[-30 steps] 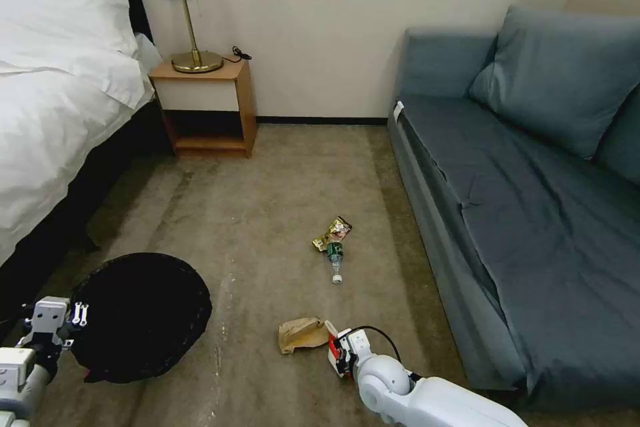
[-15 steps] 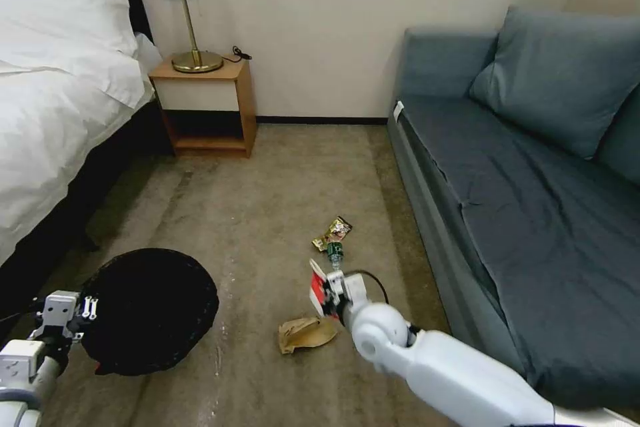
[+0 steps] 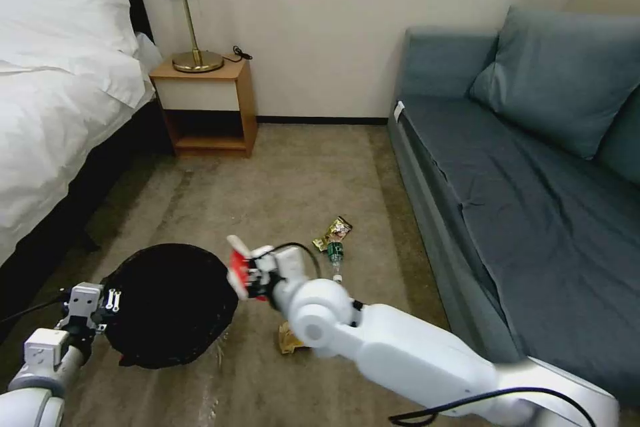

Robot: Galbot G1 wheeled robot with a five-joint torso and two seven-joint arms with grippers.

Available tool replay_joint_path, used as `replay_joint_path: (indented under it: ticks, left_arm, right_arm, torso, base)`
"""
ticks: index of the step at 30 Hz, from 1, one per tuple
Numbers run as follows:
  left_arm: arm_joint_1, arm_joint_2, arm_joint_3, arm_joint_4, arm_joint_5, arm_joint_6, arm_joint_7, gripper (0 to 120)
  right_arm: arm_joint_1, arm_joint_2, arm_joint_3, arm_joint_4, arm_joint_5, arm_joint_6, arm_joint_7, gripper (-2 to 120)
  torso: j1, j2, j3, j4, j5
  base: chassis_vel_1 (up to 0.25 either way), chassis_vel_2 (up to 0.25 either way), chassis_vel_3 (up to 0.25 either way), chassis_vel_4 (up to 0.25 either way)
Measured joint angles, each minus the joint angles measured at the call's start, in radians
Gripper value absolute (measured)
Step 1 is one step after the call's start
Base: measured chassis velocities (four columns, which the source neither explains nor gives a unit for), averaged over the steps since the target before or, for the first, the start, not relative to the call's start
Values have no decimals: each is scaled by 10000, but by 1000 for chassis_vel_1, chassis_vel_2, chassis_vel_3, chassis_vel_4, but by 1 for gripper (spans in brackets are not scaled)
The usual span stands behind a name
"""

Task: Pick up the trash bin, then pick up the garbage on the floor and place it into the trash bin.

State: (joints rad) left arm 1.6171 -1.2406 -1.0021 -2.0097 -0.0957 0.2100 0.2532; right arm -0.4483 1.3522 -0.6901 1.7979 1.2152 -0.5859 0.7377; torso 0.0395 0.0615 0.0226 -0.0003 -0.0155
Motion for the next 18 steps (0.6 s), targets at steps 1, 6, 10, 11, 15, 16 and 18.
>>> replay_joint_path:
  ticks: [1,6,10,11,15,16,18]
  left_arm:
    - [0,0,0,0,0,0,0,6]
    - [-155,-49,102,144,-29,1,11,6]
    - [-204,-49,126,207,-198,6,-50,6]
    - [-204,-49,126,207,-198,6,-50,6]
    - [-207,-65,114,246,-231,7,-19,6]
    - [-217,-64,102,252,-248,6,-16,6]
    - [-239,-49,90,262,-267,7,-15,6]
  right_arm:
    - [0,0,0,0,0,0,0,0]
    - [403,705,-522,-598,70,75,64,0]
    - [301,1166,-875,-1192,-402,279,152,0]
    - [301,1166,-875,-1192,-402,279,152,0]
    - [19,1500,-1270,-1582,-1019,664,320,7]
    - [0,1549,-1285,-1610,-1037,683,354,12]
    - [-2,1594,-1285,-1645,-1042,689,393,17]
  torso:
    - [0,0,0,0,0]
    - [0,0,0,-1,0]
    - [0,1,0,0,1]
    - [0,1,0,0,1]
    - [0,0,0,1,1]
    - [-2,0,0,1,2]
    - [-2,1,0,0,2]
  base:
    - [0,0,0,0]
    - [0,0,0,0]
    - [0,0,0,0]
    - [0,0,0,0]
    - [0,0,0,0]
    - [0,0,0,0]
    - [0,0,0,0]
